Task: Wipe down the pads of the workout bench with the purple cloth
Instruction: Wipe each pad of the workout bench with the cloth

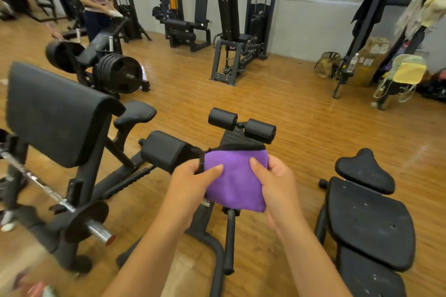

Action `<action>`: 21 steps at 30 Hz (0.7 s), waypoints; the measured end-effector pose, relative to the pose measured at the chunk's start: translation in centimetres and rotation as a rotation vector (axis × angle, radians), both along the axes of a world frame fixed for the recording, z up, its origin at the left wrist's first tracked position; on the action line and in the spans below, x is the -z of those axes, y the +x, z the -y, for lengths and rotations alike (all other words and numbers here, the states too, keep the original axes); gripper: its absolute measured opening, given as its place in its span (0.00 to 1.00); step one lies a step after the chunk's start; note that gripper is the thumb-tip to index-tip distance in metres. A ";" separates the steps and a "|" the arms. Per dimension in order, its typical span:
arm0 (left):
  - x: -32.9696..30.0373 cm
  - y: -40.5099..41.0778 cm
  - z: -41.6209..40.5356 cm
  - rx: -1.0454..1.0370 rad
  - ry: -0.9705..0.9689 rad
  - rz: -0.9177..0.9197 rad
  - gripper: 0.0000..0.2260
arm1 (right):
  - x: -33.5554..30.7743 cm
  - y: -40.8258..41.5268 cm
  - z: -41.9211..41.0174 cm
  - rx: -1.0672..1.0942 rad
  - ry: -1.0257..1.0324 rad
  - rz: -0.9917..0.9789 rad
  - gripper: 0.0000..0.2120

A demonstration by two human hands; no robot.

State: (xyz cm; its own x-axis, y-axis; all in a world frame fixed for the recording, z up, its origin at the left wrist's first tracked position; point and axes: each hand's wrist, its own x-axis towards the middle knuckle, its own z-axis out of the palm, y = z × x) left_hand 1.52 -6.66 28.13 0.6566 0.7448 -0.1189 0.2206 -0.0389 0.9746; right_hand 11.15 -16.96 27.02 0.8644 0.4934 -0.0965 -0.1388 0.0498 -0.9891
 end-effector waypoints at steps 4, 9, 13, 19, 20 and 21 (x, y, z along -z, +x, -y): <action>1.3 -1.3 1.6 0.121 -0.318 0.022 0.18 | 0.0 -1.1 2.7 -0.114 -0.019 -0.003 0.06; 1.6 -3.0 7.3 0.193 -0.759 0.128 0.12 | 0.7 -2.6 8.5 -0.195 -0.018 -0.032 0.07; 3.6 -4.2 12.7 0.020 -0.456 0.115 0.22 | 2.4 -4.5 13.2 -0.100 -0.163 0.129 0.06; 5.6 -6.5 20.7 -0.091 -0.444 0.149 0.16 | 3.5 -7.3 19.9 -0.198 -0.214 0.027 0.11; 5.6 -6.8 22.0 -0.118 -0.464 0.157 0.16 | 3.3 -7.4 21.0 -0.248 -0.202 -0.032 0.10; 5.6 -7.1 23.3 -0.147 -0.478 0.162 0.15 | 3.0 -7.4 22.2 -0.304 -0.190 -0.089 0.10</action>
State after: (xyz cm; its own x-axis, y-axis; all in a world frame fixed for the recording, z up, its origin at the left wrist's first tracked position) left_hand -5.59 -29.93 22.49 0.5873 0.7182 -0.3733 0.0349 0.4383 0.8981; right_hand 3.79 -39.17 24.00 0.6651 0.6926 -0.2794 -0.2046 -0.1908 -0.9601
